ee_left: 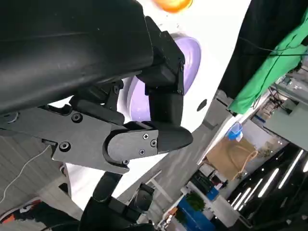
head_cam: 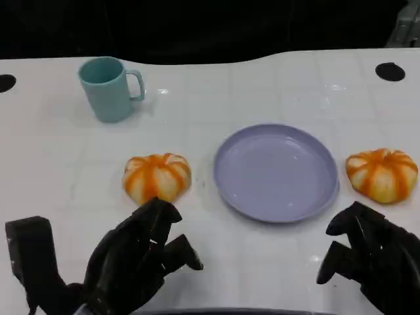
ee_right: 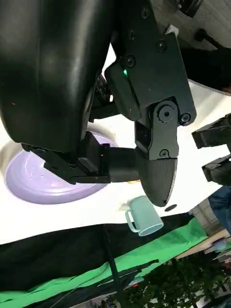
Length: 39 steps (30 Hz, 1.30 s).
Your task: Grasp the bread from the table and place it into the plate.
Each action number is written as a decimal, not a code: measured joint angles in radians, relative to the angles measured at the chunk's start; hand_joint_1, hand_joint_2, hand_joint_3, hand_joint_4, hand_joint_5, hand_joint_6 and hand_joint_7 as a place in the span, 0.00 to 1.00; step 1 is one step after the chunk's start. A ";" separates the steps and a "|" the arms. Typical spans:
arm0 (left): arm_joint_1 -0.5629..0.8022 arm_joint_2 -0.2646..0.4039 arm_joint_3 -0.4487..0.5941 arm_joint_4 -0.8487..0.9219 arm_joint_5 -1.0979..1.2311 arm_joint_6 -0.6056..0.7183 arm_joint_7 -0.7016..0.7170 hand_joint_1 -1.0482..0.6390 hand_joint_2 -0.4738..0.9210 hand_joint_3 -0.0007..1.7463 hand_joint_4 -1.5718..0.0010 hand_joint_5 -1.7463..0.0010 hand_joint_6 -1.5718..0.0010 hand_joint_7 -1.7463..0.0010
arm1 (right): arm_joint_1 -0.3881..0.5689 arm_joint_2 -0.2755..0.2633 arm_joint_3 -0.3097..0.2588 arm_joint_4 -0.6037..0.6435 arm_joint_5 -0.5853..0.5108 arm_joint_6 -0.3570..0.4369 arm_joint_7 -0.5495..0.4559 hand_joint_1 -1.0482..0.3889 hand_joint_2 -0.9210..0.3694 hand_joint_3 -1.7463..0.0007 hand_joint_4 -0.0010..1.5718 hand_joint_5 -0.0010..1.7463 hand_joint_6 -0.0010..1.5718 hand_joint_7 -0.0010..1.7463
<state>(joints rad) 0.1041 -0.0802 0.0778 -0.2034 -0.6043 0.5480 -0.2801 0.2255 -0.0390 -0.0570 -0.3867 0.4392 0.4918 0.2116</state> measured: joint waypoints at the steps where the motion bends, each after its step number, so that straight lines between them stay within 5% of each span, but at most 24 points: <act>1: 0.000 0.000 0.000 -0.001 0.000 0.000 0.000 0.30 1.00 0.28 0.53 0.00 0.71 0.00 | 0.000 0.000 0.000 0.000 0.001 0.000 0.000 0.44 0.00 0.76 0.42 1.00 0.34 0.89; 5: 0.000 0.001 0.000 -0.001 0.003 -0.003 0.000 0.28 1.00 0.28 0.57 0.00 0.73 0.02 | 0.000 -0.001 0.000 0.000 0.001 0.000 0.002 0.43 0.00 0.75 0.42 1.00 0.32 0.90; 12: -0.006 0.033 -0.039 0.018 0.119 -0.171 -0.021 0.30 1.00 0.14 0.68 0.24 0.72 0.54 | -0.002 -0.001 0.003 0.000 -0.003 0.005 -0.001 0.44 0.00 0.75 0.42 1.00 0.32 0.92; 21: -0.040 0.141 -0.133 0.097 0.467 -0.609 -0.058 0.28 1.00 0.03 0.88 0.45 0.74 0.81 | -0.012 0.007 0.016 -0.001 -0.003 0.009 -0.016 0.43 0.00 0.76 0.43 1.00 0.33 0.93; 29: -0.082 0.254 -0.152 0.080 0.732 -0.711 -0.002 0.34 0.96 0.00 0.99 0.55 0.77 0.93 | -0.014 0.010 0.027 -0.003 -0.005 0.013 -0.039 0.44 0.00 0.74 0.42 1.00 0.33 0.92; 39: -0.173 0.393 -0.178 0.069 1.072 -0.790 0.098 0.34 0.93 0.00 1.00 0.79 0.81 0.98 | -0.017 0.009 0.028 -0.002 -0.002 0.013 -0.039 0.45 0.00 0.74 0.42 1.00 0.32 0.93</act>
<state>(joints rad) -0.0685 0.3131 -0.0998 -0.1341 0.4677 -0.2424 -0.1817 0.2083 -0.0297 -0.0294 -0.3892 0.4371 0.5048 0.1730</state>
